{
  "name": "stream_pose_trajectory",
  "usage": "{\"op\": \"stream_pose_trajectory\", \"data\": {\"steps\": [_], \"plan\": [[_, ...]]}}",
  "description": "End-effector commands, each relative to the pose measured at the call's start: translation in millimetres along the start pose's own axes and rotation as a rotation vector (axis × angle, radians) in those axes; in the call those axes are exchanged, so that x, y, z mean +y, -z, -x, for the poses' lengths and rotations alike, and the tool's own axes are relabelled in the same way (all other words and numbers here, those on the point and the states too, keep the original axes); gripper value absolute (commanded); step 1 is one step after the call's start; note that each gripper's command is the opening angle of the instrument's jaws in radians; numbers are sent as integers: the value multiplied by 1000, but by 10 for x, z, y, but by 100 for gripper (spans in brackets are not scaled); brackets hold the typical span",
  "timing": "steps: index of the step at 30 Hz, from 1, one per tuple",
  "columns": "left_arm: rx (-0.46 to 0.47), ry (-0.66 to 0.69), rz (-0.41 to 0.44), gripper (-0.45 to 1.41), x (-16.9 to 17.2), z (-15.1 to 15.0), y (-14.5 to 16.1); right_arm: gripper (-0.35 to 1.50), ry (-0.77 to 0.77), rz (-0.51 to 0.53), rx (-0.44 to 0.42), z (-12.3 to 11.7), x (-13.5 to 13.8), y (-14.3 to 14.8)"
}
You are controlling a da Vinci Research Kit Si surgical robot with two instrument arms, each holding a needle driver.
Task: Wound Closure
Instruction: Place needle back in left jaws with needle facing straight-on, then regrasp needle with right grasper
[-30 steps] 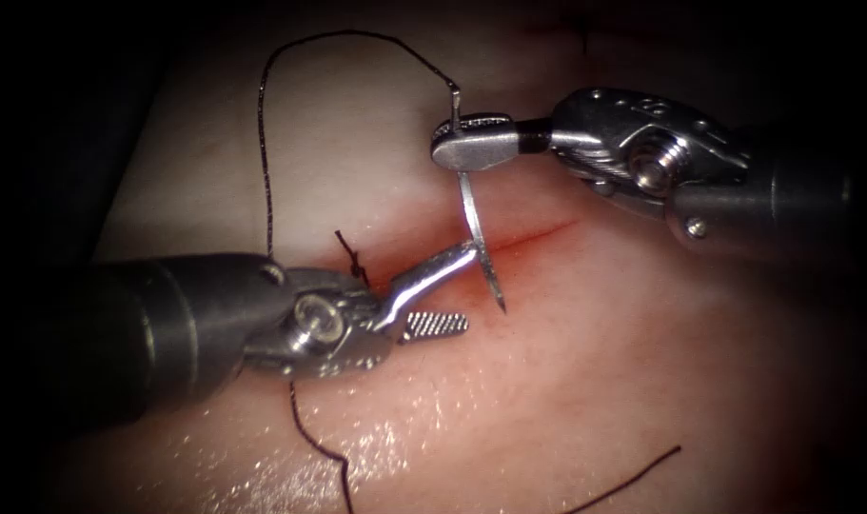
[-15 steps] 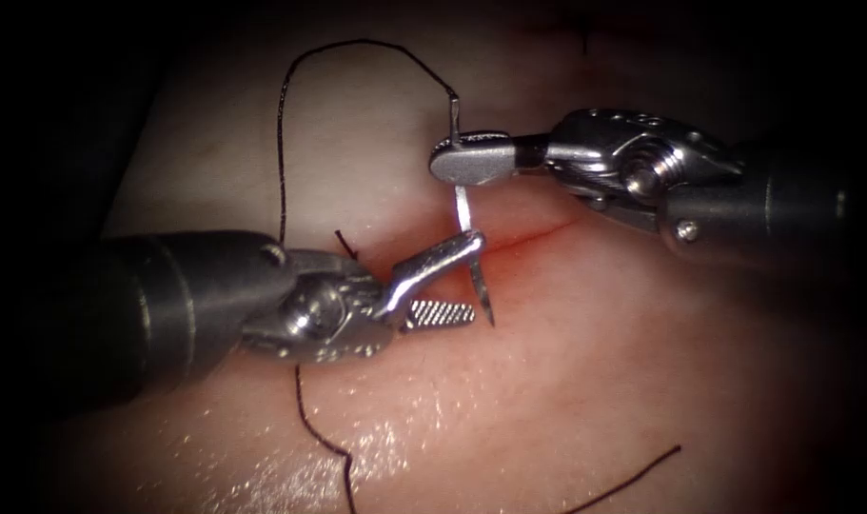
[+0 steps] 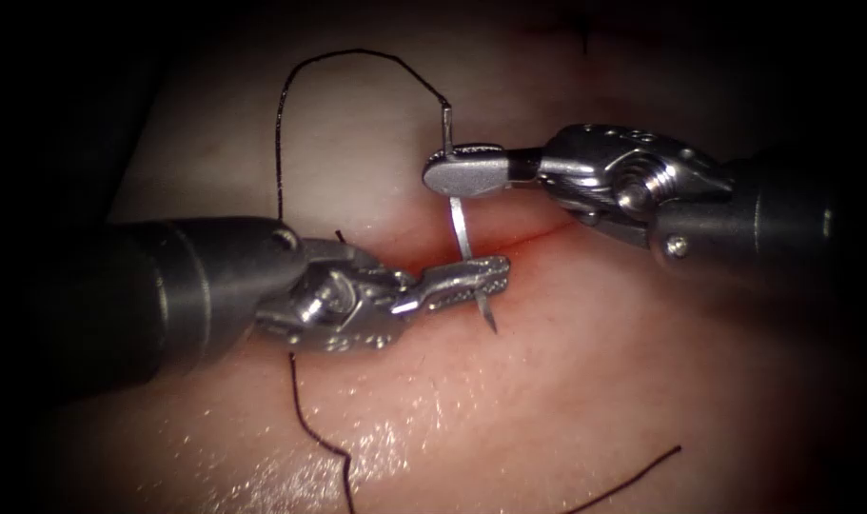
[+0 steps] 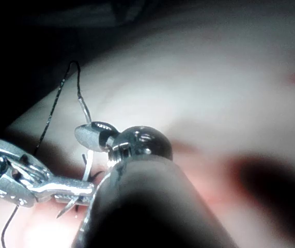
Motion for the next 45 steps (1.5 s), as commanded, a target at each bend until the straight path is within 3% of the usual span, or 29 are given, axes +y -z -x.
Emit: {"op": "stream_pose_trajectory", "data": {"steps": [1, 3, 4, 6, 10, 20, 23, 34, 36, 45], "plan": [[6, -2, -3, -45, 0, 3, -6, -35, 1, -3, 1, 0, 0, -9], [9, 7, -2, -45, -2, 4, -4, -35, 1, 0, 2, 0, 0, -9], [8, -8, 0, -45, -4, 6, -2, 83, 0, 2, 3, -2, 1, -10], [6, -45, 16, -45, -7, 9, 3, 113, 11, -20, -3, -2, 1, -9], [19, -108, 49, -45, -9, 13, 13, 143, 11, -96, -37, -4, 2, -7], [54, -139, 91, -45, -10, 1, 13, 116, -108, -234, -111, -4, 1, -21], [65, -138, 93, -45, -13, -2, 13, 98, -109, -285, -135, -1, 1, -23], [62, -147, 89, -45, -16, -11, 6, 94, -100, -262, -120, 5, 4, -31], [62, -147, 89, -45, -15, -11, 6, 84, -101, -257, -118, 5, 4, -31], [68, -148, 88, -45, -15, -11, 8, 71, -102, -228, -104, 4, 4, -27]]}}
